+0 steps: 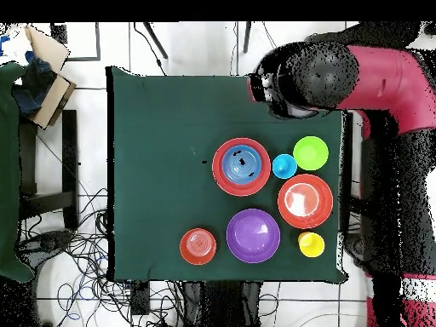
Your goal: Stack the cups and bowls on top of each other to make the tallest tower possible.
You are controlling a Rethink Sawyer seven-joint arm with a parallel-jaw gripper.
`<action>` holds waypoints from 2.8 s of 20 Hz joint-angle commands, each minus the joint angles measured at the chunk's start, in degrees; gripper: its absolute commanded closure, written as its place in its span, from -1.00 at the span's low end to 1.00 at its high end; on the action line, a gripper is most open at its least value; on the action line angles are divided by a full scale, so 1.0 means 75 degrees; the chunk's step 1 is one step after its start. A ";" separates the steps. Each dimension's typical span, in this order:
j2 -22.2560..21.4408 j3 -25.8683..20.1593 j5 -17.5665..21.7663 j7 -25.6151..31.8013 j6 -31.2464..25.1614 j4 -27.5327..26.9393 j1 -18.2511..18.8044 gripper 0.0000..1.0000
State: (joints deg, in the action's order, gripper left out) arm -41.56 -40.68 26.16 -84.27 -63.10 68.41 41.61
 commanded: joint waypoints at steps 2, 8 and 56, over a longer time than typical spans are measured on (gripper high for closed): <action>0.0344 0.0779 0.0186 -0.0293 -0.0532 -0.0348 -0.0044 1.00; 0.0529 0.0802 0.0167 -0.0003 -0.0295 -0.0387 0.0022 1.00; 0.1526 0.0952 0.0461 0.0532 0.1293 -0.0546 -0.0072 -1.00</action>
State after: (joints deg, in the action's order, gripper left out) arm -29.88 -35.25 26.75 -84.27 -55.23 65.01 42.34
